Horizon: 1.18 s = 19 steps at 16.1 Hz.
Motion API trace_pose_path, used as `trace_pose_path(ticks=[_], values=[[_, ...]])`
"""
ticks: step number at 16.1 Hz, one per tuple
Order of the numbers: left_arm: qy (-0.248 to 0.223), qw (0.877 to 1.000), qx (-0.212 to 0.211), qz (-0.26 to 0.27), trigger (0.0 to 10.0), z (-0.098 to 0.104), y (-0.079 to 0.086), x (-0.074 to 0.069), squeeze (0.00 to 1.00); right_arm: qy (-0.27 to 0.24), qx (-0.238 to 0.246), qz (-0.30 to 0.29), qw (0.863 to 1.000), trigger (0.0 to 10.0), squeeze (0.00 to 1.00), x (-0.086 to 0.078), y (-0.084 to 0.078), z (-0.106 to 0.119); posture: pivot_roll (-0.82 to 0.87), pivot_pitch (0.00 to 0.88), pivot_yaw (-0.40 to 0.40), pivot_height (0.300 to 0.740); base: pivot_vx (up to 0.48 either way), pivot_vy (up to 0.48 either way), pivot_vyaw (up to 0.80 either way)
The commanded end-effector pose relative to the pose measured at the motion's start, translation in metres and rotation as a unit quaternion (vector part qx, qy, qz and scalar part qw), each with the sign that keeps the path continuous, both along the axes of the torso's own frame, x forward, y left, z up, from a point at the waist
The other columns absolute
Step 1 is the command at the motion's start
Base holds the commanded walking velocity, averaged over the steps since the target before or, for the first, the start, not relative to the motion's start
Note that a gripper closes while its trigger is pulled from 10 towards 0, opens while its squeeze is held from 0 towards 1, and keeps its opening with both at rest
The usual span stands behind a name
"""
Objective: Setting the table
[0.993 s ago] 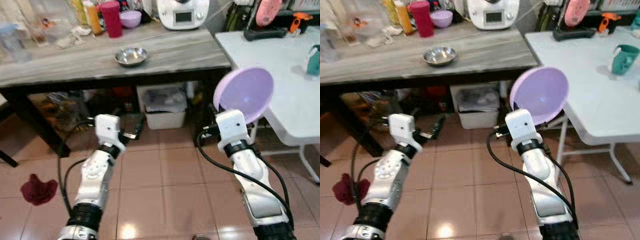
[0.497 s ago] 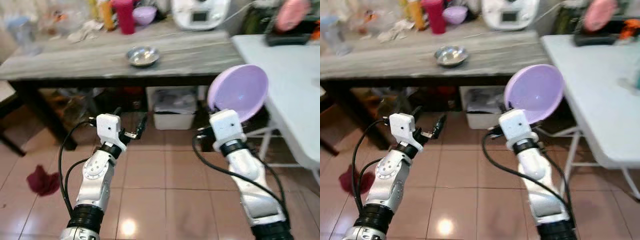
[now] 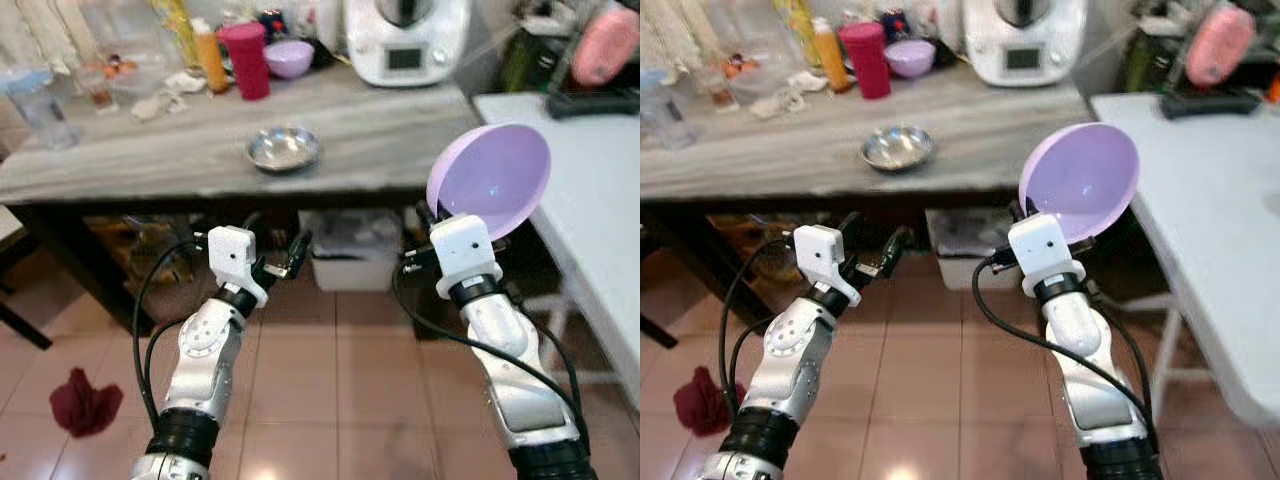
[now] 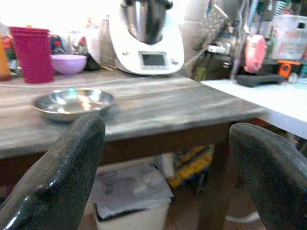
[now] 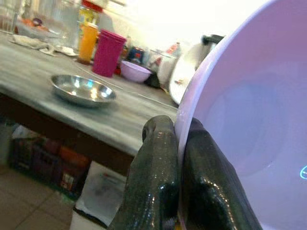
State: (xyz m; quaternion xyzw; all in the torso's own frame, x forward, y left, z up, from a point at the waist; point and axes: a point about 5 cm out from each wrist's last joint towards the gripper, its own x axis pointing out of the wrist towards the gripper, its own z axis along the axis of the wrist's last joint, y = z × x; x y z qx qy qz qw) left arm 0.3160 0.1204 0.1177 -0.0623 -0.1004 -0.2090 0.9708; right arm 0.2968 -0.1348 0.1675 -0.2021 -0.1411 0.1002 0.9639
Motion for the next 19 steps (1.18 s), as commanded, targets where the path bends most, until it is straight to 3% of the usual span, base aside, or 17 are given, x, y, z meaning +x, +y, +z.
trace_pose_path(ticks=[1,9,19], values=[[0.0,1.0,0.002,0.0,10.0,0.0013,0.0028,0.0001,0.0,-0.015,0.003,0.011,1.0,10.0,0.0,-0.0013,0.006,0.0064,-0.28,0.067,0.087,0.74,0.465,0.0,0.44],[-0.005,1.0,0.0,-0.005,10.0,0.0048,-0.0012,0.0001,0.0,-0.023,0.004,0.013,1.0,10.0,0.0,0.0,0.0036,0.0111,-0.28,0.063,0.086,0.74,0.454,0.0,0.56],[-0.007,1.0,-0.002,-0.003,10.0,0.0059,-0.004,-0.0015,0.0,-0.027,0.001,0.015,1.0,10.0,0.0,0.0005,0.0,0.0153,-0.29,0.073,0.079,0.74,0.398,0.0,0.0]])
